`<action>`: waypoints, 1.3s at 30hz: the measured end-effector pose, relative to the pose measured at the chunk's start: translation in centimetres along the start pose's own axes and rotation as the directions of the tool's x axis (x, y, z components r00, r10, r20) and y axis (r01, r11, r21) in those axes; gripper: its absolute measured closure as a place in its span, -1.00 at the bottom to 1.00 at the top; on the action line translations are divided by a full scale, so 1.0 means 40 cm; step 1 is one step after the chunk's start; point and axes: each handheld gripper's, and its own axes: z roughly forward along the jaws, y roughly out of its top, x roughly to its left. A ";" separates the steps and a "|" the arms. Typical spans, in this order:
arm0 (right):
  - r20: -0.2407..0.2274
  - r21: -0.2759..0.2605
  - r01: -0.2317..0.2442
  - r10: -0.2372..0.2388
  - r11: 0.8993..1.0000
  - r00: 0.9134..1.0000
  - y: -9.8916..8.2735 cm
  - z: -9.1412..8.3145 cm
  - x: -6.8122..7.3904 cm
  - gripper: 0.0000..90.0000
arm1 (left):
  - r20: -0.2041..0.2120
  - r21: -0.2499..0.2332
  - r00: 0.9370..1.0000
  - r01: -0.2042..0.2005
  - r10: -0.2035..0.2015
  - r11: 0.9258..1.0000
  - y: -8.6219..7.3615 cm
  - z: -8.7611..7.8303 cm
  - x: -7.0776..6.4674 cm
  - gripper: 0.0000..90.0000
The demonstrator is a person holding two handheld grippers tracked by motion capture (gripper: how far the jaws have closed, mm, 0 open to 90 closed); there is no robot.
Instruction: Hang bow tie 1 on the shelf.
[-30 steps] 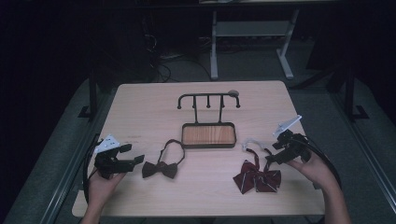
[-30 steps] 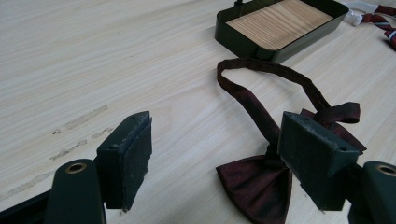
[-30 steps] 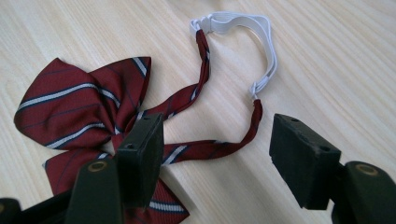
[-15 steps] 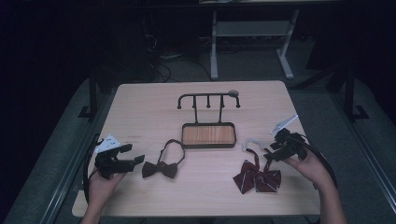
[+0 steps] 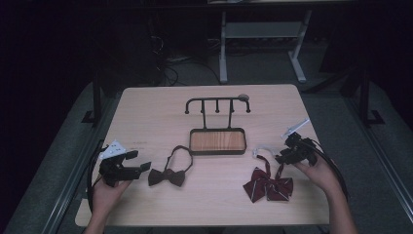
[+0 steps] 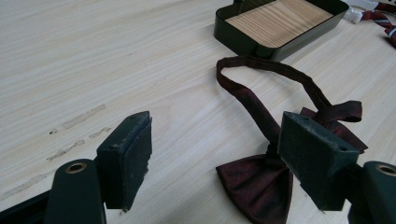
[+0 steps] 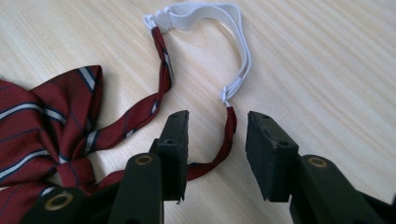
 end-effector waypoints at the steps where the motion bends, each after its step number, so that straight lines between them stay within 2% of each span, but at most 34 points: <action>1: -0.004 0.004 -0.004 0.004 1.000 1.000 0.000 0.002 -0.001 0.34 | 0.002 0.002 1.000 -0.001 0.001 1.000 0.000 0.000 0.000 -0.43; 13: 0.040 0.026 -0.003 0.002 1.000 0.999 0.002 0.025 -0.005 0.54 | 0.005 0.008 1.000 0.009 -0.009 1.000 0.000 0.003 -0.003 -0.43; 22: 0.044 0.044 -0.002 0.000 0.999 0.999 0.000 0.031 -0.007 0.68 | 0.006 0.005 1.000 0.009 -0.009 1.000 0.000 0.002 -0.001 -0.43; 28: 0.044 0.052 0.020 -0.022 0.998 0.999 0.002 0.032 -0.003 0.89 | 0.004 0.000 1.000 0.002 -0.002 1.000 0.001 0.000 -0.001 -0.43; 34: 0.028 0.055 0.038 -0.040 0.998 0.999 0.002 0.015 -0.001 0.93 | 0.003 -0.002 1.000 0.004 -0.004 1.000 0.001 -0.002 -0.001 -0.43; 39: -0.018 0.030 0.036 -0.036 0.999 0.999 -0.004 -0.007 -0.001 0.93 | 0.004 -0.003 1.000 0.003 -0.003 1.000 0.001 -0.002 -0.002 -0.43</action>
